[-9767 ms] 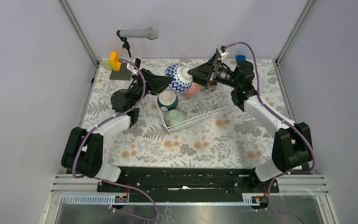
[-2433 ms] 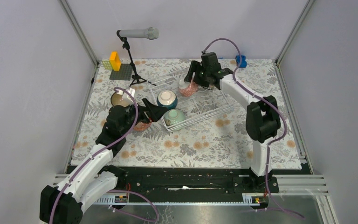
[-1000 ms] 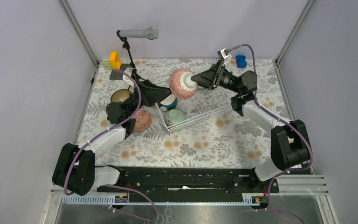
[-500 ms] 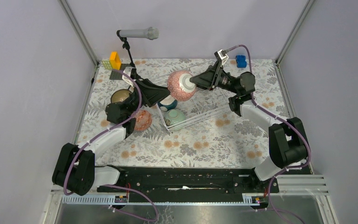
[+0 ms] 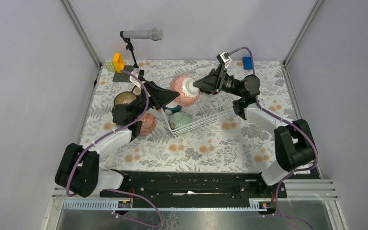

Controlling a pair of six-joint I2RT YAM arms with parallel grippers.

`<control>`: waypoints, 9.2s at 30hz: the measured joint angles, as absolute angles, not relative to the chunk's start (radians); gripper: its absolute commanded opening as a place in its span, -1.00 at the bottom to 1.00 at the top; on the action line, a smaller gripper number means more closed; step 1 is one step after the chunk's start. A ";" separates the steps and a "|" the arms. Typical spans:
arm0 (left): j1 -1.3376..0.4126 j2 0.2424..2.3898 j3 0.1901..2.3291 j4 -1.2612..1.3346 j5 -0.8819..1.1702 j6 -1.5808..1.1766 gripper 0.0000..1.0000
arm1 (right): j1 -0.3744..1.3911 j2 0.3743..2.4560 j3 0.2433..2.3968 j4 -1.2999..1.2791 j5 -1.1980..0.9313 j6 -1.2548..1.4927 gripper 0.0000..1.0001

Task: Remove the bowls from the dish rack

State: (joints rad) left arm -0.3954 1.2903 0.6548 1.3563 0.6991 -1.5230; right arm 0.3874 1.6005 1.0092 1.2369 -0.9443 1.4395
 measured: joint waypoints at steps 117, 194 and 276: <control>-0.405 1.487 1.025 -0.603 -0.187 -0.681 -0.57 | 0.481 1.413 1.219 -0.202 -0.296 0.362 0.99; -0.405 0.987 0.845 -0.201 0.167 -0.557 0.97 | 0.484 2.209 1.869 -0.447 0.255 -0.609 0.99; -0.405 1.023 0.800 -0.088 0.250 -0.632 0.97 | 0.495 2.186 1.819 -0.336 0.782 -0.268 -0.09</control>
